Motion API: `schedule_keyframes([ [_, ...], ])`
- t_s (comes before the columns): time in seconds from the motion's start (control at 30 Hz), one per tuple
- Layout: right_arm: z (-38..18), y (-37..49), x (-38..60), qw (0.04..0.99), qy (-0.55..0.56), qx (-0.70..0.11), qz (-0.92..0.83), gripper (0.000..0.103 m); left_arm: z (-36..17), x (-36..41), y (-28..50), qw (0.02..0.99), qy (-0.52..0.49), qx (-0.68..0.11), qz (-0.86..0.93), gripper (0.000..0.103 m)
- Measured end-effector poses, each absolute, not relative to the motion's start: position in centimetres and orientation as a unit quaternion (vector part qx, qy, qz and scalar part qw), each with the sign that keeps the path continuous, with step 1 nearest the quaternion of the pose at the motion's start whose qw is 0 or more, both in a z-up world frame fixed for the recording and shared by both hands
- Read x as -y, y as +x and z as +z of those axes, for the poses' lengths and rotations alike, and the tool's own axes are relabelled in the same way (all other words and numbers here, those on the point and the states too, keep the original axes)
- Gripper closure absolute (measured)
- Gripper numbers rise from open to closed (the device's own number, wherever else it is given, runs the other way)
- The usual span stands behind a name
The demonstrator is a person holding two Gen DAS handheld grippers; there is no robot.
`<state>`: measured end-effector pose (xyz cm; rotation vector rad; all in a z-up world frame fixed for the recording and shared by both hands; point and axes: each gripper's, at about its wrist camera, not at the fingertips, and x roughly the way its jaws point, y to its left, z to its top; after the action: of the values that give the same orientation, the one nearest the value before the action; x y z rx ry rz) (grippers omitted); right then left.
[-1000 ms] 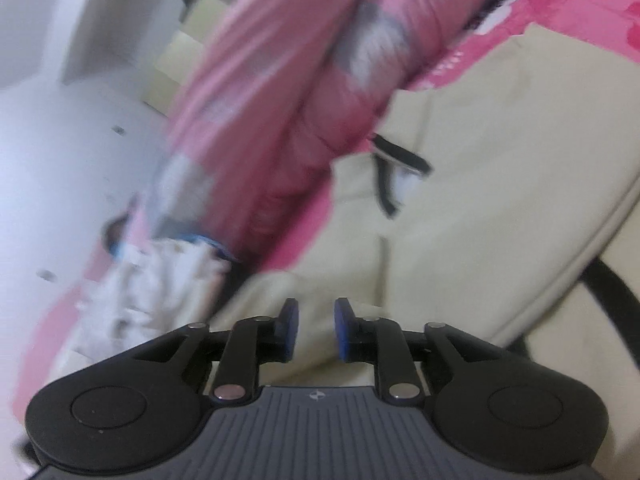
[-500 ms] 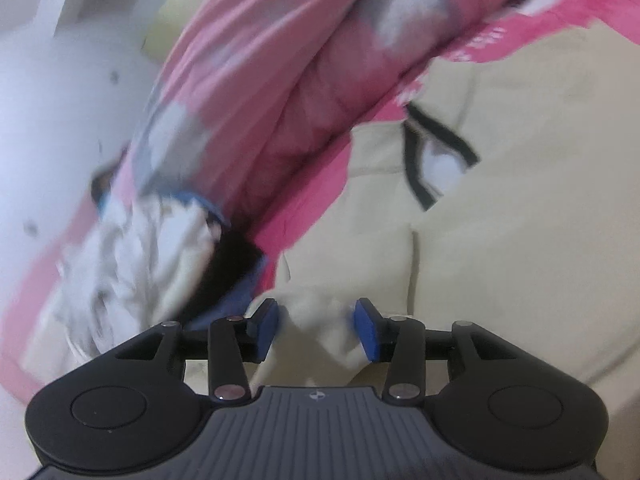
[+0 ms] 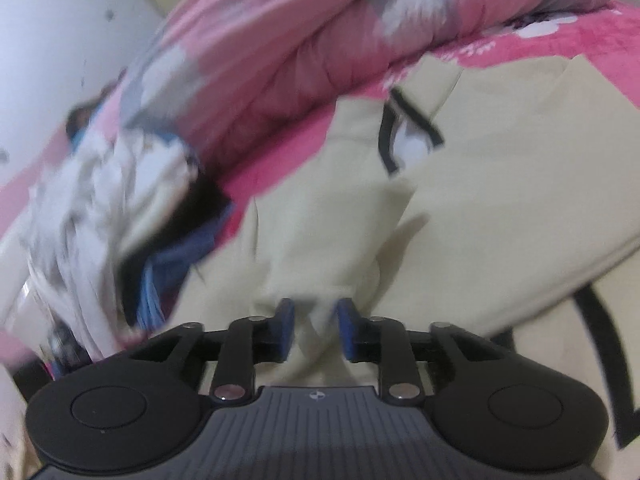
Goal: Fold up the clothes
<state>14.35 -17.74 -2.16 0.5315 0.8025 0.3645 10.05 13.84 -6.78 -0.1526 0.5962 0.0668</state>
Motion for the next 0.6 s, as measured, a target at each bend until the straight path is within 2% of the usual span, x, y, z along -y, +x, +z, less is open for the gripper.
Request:
schedule_keyframes([
  [0.03,-1.9,14.9,18.2,0.87,0.268,-0.38,0.164,0.054,-6.8,-13.9,10.1,0.952,-0.077,-0.294,0.032,0.0],
  [0.33,0.0,18.4,18.7,0.861,0.3,-0.397,0.106,0.053,-6.8,-14.4,9.9,0.949,-0.088,-0.3,0.026,0.0],
  [0.4,0.3,17.6,17.5,0.867,0.277,-0.4,0.109,0.051,-6.8,-14.4,9.9,0.949,-0.088,-0.301,0.025,0.0],
  [0.43,0.4,17.1,16.8,0.87,0.262,-0.403,0.111,0.044,-6.8,-14.4,9.9,0.949,-0.088,-0.302,0.025,0.0],
  [0.5,0.0,17.2,15.0,0.874,0.231,-0.413,0.112,0.038,-6.8,-14.4,9.8,0.949,-0.087,-0.301,0.025,0.0],
  [0.6,-1.5,18.4,13.2,0.874,0.209,-0.427,0.1,0.039,-6.8,-14.5,9.6,0.95,-0.088,-0.3,0.023,0.0],
])
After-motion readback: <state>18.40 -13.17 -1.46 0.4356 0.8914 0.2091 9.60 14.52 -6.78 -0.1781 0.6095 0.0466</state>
